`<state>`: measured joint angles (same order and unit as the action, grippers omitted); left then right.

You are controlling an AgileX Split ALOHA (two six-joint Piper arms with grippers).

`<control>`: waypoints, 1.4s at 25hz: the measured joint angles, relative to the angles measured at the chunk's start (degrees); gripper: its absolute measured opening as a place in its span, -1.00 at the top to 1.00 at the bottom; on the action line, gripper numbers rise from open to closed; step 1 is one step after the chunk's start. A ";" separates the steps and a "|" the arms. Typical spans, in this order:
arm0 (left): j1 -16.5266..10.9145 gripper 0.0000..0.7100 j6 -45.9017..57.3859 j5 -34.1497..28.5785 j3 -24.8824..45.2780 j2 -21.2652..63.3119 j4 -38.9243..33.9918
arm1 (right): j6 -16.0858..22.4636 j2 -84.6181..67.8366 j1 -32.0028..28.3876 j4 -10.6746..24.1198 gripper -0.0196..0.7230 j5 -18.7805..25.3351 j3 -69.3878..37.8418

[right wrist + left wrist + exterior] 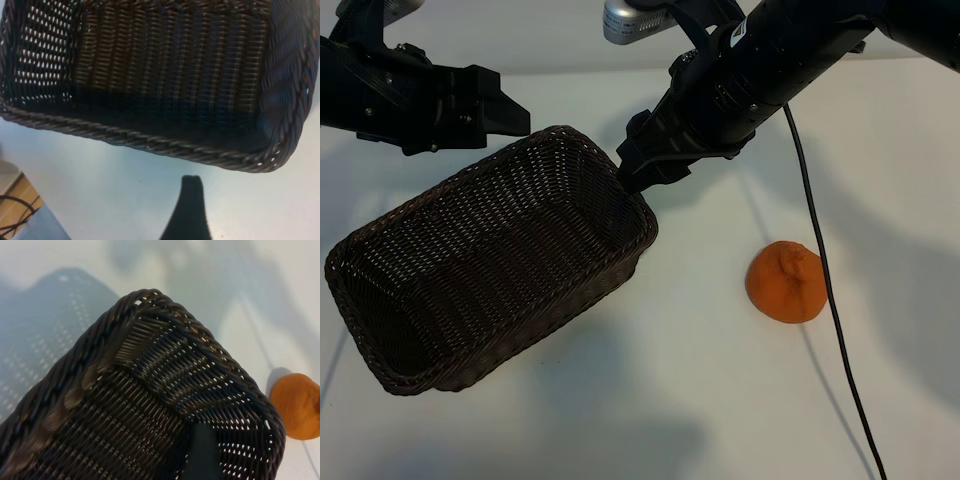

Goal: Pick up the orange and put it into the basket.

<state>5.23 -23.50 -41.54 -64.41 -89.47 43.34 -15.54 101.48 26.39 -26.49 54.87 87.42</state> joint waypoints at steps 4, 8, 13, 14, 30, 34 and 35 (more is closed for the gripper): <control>0.00 -0.66 0.00 0.00 0.00 0.00 0.00 | 0.00 0.00 0.00 0.00 -0.66 0.00 0.00; 0.00 -0.66 0.02 0.00 0.00 0.00 0.00 | 0.00 0.00 0.00 0.00 -0.66 0.00 0.00; 0.00 -0.66 0.16 0.00 0.00 0.00 0.00 | 0.00 0.00 0.00 0.00 -0.66 0.00 0.00; 0.00 -0.66 0.16 0.00 0.00 0.00 0.00 | 0.00 0.00 0.00 0.00 -0.66 0.00 0.00; 0.00 -0.66 0.16 1.48 0.00 0.00 0.00 | 0.00 0.00 0.00 0.00 -0.66 0.00 0.00; 0.00 -0.66 0.69 2.01 0.00 0.18 -1.35 | 0.00 0.00 0.00 0.00 -0.66 0.00 0.00; 0.00 -0.66 1.41 1.80 0.00 0.50 -2.16 | 0.00 0.00 0.00 0.00 -0.66 0.00 0.00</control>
<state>5.23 -22.09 -39.74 -64.41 -88.97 41.18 -15.54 101.48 26.39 -26.49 54.87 87.42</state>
